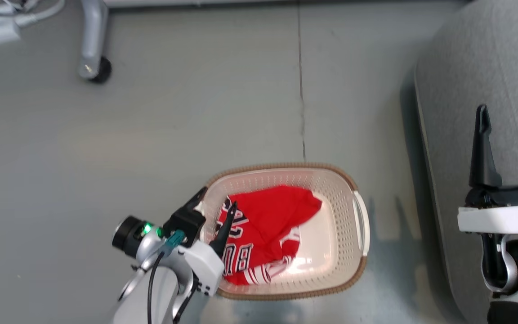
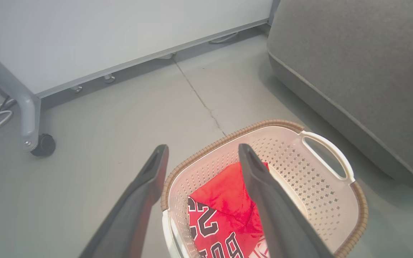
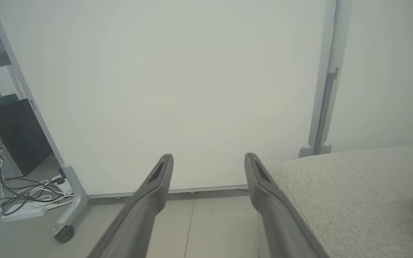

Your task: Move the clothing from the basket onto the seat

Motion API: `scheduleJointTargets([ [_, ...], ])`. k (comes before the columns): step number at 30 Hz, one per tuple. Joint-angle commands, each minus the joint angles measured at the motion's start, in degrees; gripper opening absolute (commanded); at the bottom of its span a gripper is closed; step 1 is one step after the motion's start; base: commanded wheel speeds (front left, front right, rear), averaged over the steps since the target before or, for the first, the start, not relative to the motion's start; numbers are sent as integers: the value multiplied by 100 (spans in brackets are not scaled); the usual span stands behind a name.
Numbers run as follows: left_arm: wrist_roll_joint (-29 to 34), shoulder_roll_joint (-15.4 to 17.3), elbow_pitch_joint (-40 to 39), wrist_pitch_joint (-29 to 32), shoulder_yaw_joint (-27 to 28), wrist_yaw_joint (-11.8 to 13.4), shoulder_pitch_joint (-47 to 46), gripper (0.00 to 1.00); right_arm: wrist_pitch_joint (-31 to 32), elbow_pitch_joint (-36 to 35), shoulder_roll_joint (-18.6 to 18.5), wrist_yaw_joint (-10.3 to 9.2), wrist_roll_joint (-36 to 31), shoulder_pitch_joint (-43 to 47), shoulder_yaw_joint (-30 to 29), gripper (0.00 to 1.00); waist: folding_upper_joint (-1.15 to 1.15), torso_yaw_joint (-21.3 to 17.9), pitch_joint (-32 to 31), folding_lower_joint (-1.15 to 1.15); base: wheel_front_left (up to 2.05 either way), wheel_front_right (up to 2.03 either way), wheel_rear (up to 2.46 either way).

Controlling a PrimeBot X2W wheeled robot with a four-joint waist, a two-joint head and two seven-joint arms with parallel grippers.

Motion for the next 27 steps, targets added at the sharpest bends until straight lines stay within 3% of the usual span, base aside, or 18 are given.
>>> scheduleJointTargets([
  [1,96,38,77,-6,-15,-26,-201,100,-26,-59,-27,2,48,-104,30,100,0,-346,811,0,0,0,0],
  [11,908,268,1719,-6,-541,-136,-1950,100,-26,-591,-23,2,262,-580,374,100,0,-893,2260,0,0,0,0],
  [18,1452,283,2878,53,-1179,-318,-2795,100,-26,-687,-22,2,491,-696,534,100,0,-1156,2709,0,0,0,0],
  [27,1697,290,3320,482,-1567,-411,-3329,100,-26,-837,-23,2,733,-790,759,100,0,-1409,3009,0,0,0,0],
])
